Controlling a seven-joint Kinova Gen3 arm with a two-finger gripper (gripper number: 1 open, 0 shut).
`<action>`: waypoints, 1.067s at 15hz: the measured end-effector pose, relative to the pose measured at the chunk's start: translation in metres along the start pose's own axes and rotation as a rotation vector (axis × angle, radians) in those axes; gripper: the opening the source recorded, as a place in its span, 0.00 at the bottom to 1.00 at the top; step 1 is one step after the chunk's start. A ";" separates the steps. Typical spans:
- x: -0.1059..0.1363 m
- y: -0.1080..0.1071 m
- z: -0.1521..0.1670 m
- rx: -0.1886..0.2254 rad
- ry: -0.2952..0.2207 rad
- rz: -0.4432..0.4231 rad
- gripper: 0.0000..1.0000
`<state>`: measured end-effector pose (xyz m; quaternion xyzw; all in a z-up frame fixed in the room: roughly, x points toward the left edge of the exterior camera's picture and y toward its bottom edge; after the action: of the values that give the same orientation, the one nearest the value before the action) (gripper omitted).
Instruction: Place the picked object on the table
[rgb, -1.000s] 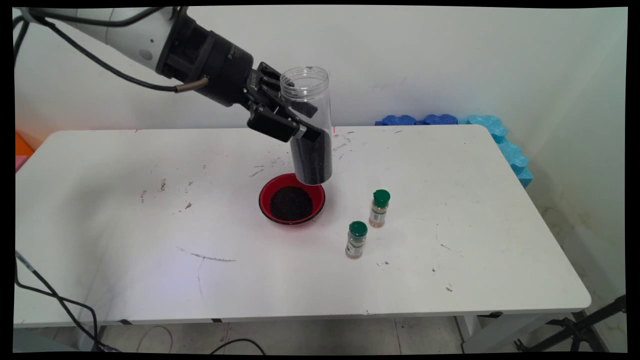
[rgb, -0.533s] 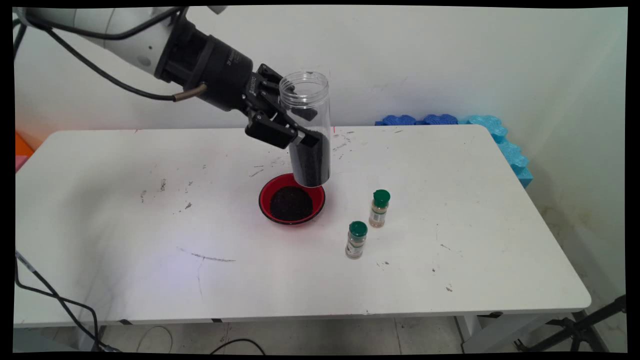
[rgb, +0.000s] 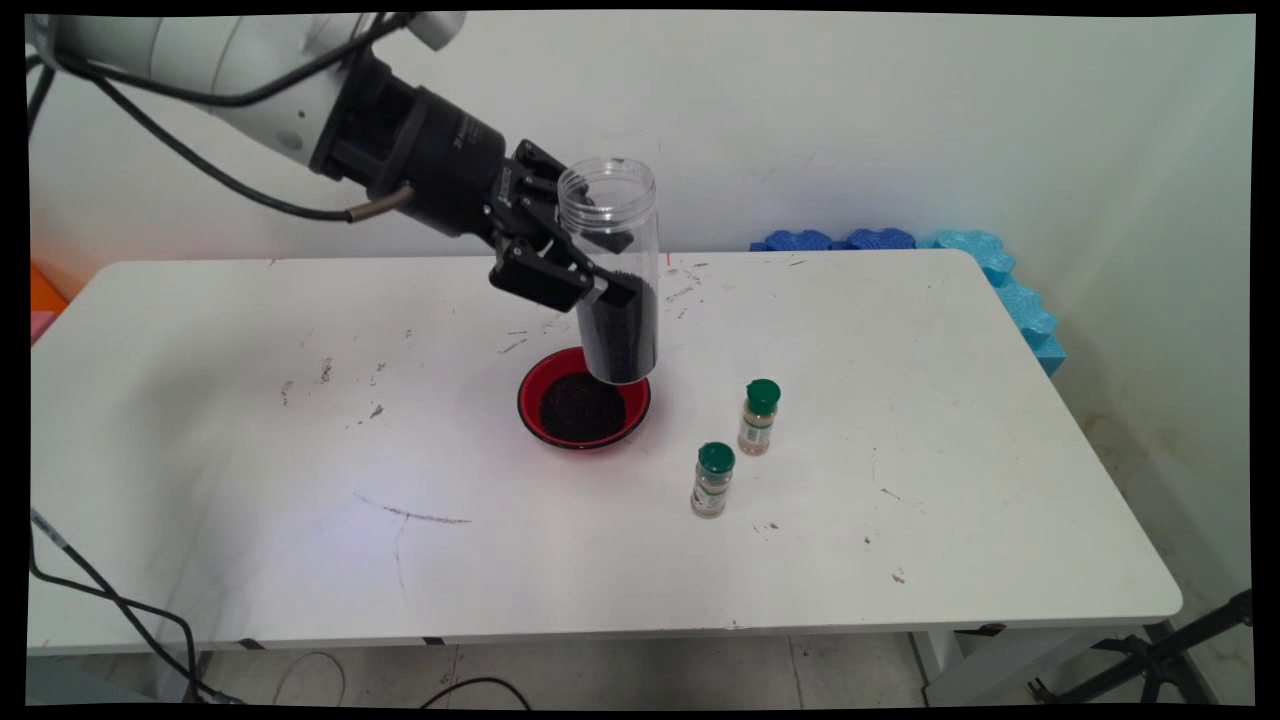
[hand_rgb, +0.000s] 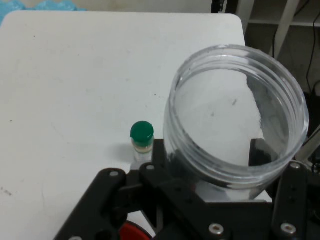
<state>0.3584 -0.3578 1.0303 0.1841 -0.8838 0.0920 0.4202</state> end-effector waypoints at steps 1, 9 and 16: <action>-0.003 0.000 0.002 0.003 0.001 -0.003 0.00; -0.040 0.012 0.033 0.017 0.004 -0.024 0.00; -0.081 0.028 0.066 0.008 -0.002 -0.039 0.00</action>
<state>0.3472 -0.3330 0.9250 0.2032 -0.8801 0.0873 0.4201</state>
